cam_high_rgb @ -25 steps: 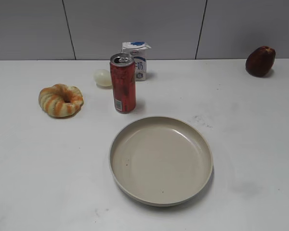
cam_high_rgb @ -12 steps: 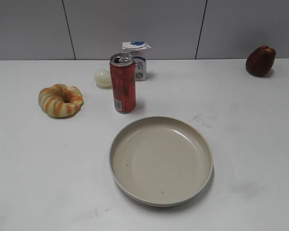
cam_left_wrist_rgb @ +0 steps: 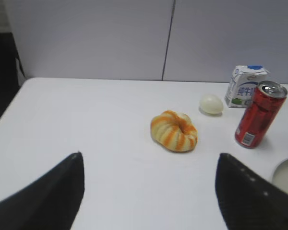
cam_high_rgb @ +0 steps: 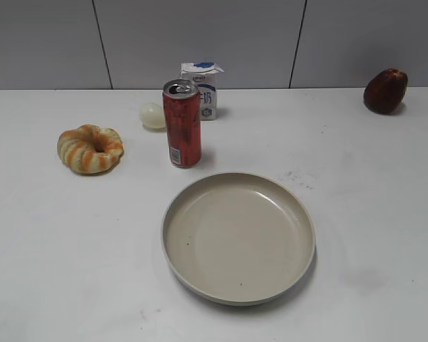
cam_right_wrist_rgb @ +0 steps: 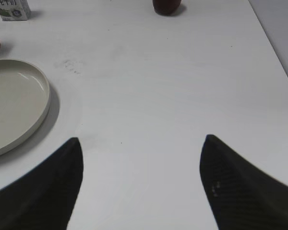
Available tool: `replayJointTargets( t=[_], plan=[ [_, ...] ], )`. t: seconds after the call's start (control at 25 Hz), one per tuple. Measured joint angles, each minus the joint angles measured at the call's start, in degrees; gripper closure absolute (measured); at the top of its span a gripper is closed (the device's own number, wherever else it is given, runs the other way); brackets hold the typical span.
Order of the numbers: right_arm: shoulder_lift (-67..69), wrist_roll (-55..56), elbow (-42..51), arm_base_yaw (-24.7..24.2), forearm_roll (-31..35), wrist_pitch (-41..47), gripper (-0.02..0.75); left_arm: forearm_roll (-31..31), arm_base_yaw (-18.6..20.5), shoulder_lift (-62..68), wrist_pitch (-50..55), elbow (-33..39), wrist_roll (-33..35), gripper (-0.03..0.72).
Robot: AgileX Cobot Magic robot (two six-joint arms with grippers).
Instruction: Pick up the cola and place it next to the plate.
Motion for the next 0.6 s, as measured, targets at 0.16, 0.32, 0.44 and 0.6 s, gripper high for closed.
replayJointTargets(
  t=[0.16, 0.32, 0.44, 0.6],
  plan=[
    [0.00, 0.00, 0.00, 0.00, 0.00, 0.00, 0.167, -2.22, -0.14, 12.56, -3.70, -4.48, 0.49, 0.029],
    [0.00, 0.00, 0.00, 0.00, 0.00, 0.00, 0.167, -2.50, -1.59, 23.62, -6.75, -11.90, 6.07, 0.092],
    [0.00, 0.00, 0.00, 0.00, 0.00, -0.04, 0.167, -2.56, -2.75, 31.05, -6.91, -19.25, 7.70, 0.132],
    [0.00, 0.00, 0.00, 0.00, 0.00, -0.04, 0.167, -2.67, -4.58, 43.20, -1.83, -30.81, 8.19, 0.143]
  ],
)
